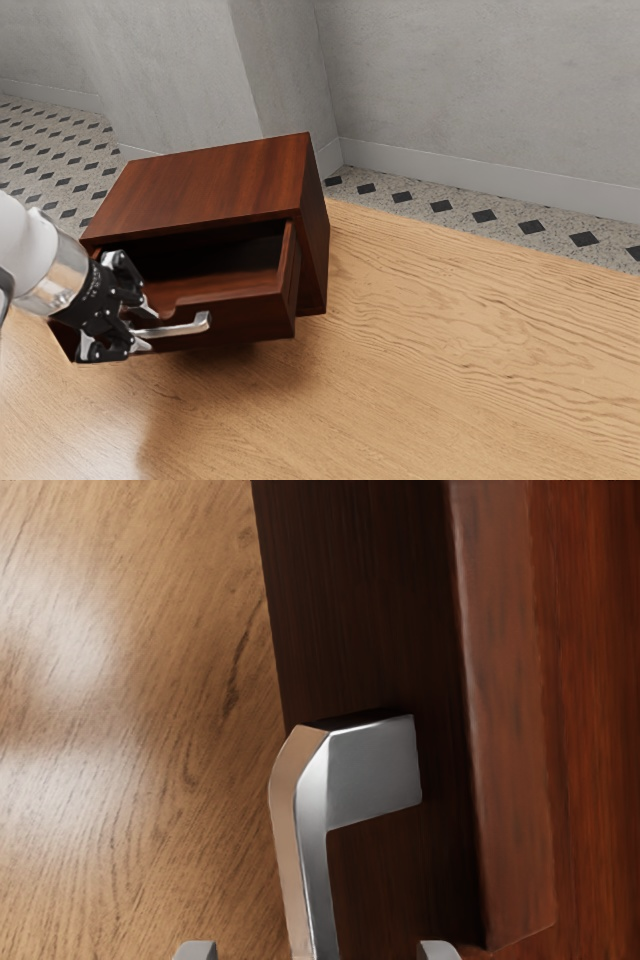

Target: Pull the drawer handle with one arm to open the drawer

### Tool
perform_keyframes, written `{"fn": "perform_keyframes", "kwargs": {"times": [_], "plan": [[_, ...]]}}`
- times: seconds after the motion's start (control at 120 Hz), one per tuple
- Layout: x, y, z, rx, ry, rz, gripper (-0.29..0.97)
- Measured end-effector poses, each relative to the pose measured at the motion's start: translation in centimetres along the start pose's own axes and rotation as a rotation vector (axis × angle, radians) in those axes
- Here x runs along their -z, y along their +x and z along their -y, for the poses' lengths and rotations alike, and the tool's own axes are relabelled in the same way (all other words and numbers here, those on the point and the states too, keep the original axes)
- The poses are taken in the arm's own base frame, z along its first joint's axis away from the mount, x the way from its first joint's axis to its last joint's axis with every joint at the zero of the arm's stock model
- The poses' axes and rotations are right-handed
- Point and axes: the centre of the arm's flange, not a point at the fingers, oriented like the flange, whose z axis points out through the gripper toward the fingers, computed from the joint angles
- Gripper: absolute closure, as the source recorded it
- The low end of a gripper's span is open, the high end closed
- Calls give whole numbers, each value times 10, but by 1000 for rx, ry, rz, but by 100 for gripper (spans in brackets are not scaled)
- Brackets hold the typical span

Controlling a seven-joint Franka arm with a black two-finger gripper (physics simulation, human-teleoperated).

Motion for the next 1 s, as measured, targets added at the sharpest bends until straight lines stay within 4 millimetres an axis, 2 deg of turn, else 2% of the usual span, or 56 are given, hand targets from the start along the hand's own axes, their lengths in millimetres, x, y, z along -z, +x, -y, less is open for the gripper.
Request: {"fn": "perform_keyframes", "kwargs": {"times": [0.15, 0.217, 0.283, 0.358, 0.392, 0.475, 0.517, 0.55, 0.658, 0.733, 0.783, 0.833, 0.908, 1.0], "plan": [[5, -4, -2, -15, -12, -4, 47], [19, -10, -11, -25, -32, -3, 48], [48, -20, -32, -34, -61, 6, 48], [112, -44, -96, -58, -92, 32, 48], [136, -55, -116, -79, -90, 41, 46], [182, -73, -138, -130, -53, 54, 33], [196, -76, -145, -146, -8, 52, 27], [192, -79, -142, -166, 52, 43, 23], [133, -79, -116, -208, 285, 6, 14], [103, -77, -114, -219, 366, -6, 10], [90, -75, -115, -224, 398, -12, 8], [75, -63, -115, -206, 427, -17, 6], [62, -44, -113, -181, 454, -17, 4], [65, -36, -107, -184, 468, -11, 3]]}}
